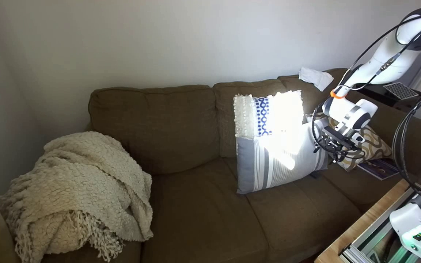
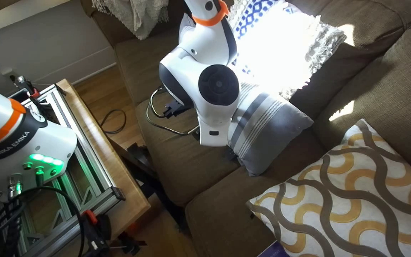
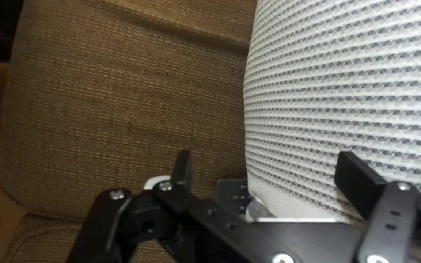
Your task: Slide the black remote from under the pillow and put on the middle cushion on the couch
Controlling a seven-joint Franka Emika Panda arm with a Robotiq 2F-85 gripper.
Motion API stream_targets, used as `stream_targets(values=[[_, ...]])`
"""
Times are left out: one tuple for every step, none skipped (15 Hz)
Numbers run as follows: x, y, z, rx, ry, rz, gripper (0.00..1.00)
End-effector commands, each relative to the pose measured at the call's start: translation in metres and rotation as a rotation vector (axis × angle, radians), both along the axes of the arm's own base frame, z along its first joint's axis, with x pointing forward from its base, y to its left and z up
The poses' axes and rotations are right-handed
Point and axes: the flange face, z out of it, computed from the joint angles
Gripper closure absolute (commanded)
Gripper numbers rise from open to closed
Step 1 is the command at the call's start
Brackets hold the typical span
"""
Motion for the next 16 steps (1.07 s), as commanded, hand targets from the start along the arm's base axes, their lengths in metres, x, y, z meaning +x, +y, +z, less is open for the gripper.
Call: stream_targets(values=[[-0.025, 0.006, -0.008, 0.009, 0.072, -0.184, 0.00], [-0.034, 0.006, -0.009, 0.018, 0.090, -0.234, 0.00], [-0.043, 0.004, -0.010, 0.024, 0.104, -0.283, 0.00], [-0.053, 0.002, -0.012, 0.029, 0.113, -0.336, 0.00], [-0.060, -0.002, -0.015, 0.035, 0.124, -0.386, 0.00], [-0.065, -0.007, -0.019, 0.039, 0.125, -0.440, 0.00], [-0.067, -0.011, -0.023, 0.051, 0.124, -0.492, 0.00], [-0.068, -0.016, -0.027, 0.066, 0.122, -0.541, 0.00], [-0.070, -0.019, -0.031, 0.072, 0.120, -0.591, 0.00], [-0.071, -0.023, -0.035, 0.079, 0.124, -0.642, 0.00], [-0.072, -0.026, -0.040, 0.084, 0.128, -0.690, 0.00], [-0.072, -0.030, -0.047, 0.084, 0.146, -0.737, 0.00], [-0.072, -0.030, -0.053, 0.078, 0.167, -0.742, 0.00], [-0.072, -0.024, -0.034, 0.062, 0.144, -0.678, 0.00], [-0.073, -0.026, -0.040, 0.061, 0.156, -0.697, 0.00], [-0.073, -0.027, -0.044, 0.060, 0.164, -0.707, 0.00]])
